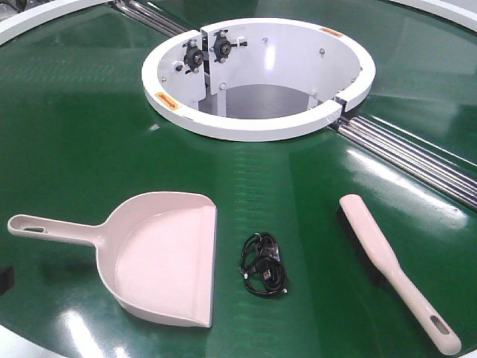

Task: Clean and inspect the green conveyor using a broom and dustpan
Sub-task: 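Move the left gripper down toward the pink dustpan handle, then close the left gripper on the dustpan handle near the pan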

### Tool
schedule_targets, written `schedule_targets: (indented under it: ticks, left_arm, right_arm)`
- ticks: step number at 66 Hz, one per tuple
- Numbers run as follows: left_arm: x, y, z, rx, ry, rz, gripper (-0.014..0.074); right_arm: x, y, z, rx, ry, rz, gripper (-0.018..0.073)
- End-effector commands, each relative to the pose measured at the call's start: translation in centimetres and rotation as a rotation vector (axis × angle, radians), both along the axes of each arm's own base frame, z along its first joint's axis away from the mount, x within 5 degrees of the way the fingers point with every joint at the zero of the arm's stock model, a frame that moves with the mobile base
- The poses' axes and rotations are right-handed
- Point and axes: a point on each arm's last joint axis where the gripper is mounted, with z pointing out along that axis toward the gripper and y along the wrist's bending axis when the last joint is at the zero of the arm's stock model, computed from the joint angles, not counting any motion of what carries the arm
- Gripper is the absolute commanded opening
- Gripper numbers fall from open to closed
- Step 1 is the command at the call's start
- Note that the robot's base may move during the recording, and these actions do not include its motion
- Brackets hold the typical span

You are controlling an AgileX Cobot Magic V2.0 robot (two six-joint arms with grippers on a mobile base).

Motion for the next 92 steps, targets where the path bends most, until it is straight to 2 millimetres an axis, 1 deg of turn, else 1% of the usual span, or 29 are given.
schedule_targets:
  ticks: [1, 5, 12, 20, 24, 28, 40, 47, 51, 55, 58, 62, 66, 67, 68, 69, 77, 78, 79, 80, 87, 92]
  left_arm:
    - [0.6, 0.0, 1.8, -0.013, -0.110, 0.004, 0.0120]
    - [0.6, 0.0, 1.8, -0.014, -0.118, 0.004, 0.0176]
    - [0.6, 0.0, 1.9, -0.015, -0.119, 0.005, 0.0314]
    - [0.6, -0.1, 1.9, -0.021, -0.118, 0.006, 0.0448]
    - [0.6, -0.1, 1.9, -0.021, -0.118, 0.006, 0.0503]
    - [0.6, -0.1, 1.9, -0.021, -0.121, 0.006, 0.0534]
    - [0.6, -0.1, 2.0, -0.022, -0.131, 0.007, 0.0542]
    - [0.7, -0.1, 2.1, -0.061, -0.133, 0.023, 0.0542]
    - [0.7, -0.1, 2.7, -0.049, -0.131, 0.018, 0.0542]
    - [1.1, -0.1, 3.5, -0.038, -0.089, 0.013, 0.0542]
    - [1.7, -0.2, 4.7, -0.030, -0.062, 0.006, 0.0542]
    - [2.5, -0.3, 5.7, -0.002, -0.012, -0.012, 0.0542]
    - [3.4, -0.5, 6.8, 0.049, 0.059, -0.047, 0.0542]
    - [3.6, -0.5, 7.3, 0.065, 0.063, -0.060, 0.0542]
    - [3.9, -0.6, 7.3, 0.082, 0.096, -0.074, 0.0542]
    - [4.2, -0.6, 7.8, 0.093, 0.102, -0.083, 0.0542]
    - [6.1, -0.9, 8.8, 0.223, 0.265, -0.205, 0.0542]
    - [6.3, -0.9, 9.2, 0.234, 0.271, -0.216, 0.0542]
    - [6.6, -0.9, 9.2, 0.251, 0.297, -0.236, 0.0542]
    - [6.9, -1.0, 9.5, 0.263, 0.301, -0.248, 0.0542]
    - [8.7, -1.2, 10.1, 0.346, 0.345, -0.336, 0.0542]
    - [10.0, -1.3, 10.3, 0.403, 0.350, -0.396, 0.0542]
  right_arm:
    - [0.0, -0.1, 0.1, -0.006, -0.066, -0.010, -0.0010]
    - [0.0, -0.1, 0.1, -0.006, -0.066, -0.010, -0.0010]
    - [0.0, -0.1, 0.1, -0.006, -0.066, -0.010, -0.0010]
    - [0.0, -0.1, 0.1, -0.006, -0.066, -0.010, -0.0010]
    - [0.0, -0.1, 0.1, -0.006, -0.066, -0.010, -0.0010]
    - [0.0, -0.1, 0.1, -0.006, -0.066, -0.010, -0.0010]
    - [0.0, -0.1, 0.1, -0.006, -0.066, -0.010, -0.0010]
    - [0.0, -0.1, 0.1, -0.006, -0.066, -0.010, -0.0010]
    - [0.0, -0.1, 0.1, -0.006, -0.066, -0.010, -0.0010]
    - [0.0, -0.1, 0.1, -0.006, -0.066, -0.010, -0.0010]
    - [0.0, -0.1, 0.1, -0.006, -0.066, -0.010, -0.0010]
    - [0.0, -0.1, 0.1, -0.006, -0.066, -0.010, -0.0010]
    - [0.0, -0.1, 0.1, -0.006, -0.066, -0.010, -0.0010]
    - [0.0, -0.1, 0.1, -0.006, -0.066, -0.010, -0.0010]
    - [0.0, -0.1, 0.1, -0.006, -0.066, -0.010, -0.0010]
    - [0.0, -0.1, 0.1, -0.006, -0.066, -0.010, -0.0010]
    - [0.0, -0.1, 0.1, -0.006, -0.066, -0.010, -0.0010]
    - [0.0, -0.1, 0.1, -0.006, -0.066, -0.010, -0.0010]
    - [0.0, -0.1, 0.1, -0.006, -0.066, -0.010, -0.0010]
    - [0.0, -0.1, 0.1, -0.006, -0.066, -0.010, -0.0010]
    - [0.0, -0.1, 0.1, -0.006, -0.066, -0.010, -0.0010]
    - [0.0, -0.1, 0.1, -0.006, -0.066, -0.010, -0.0010]
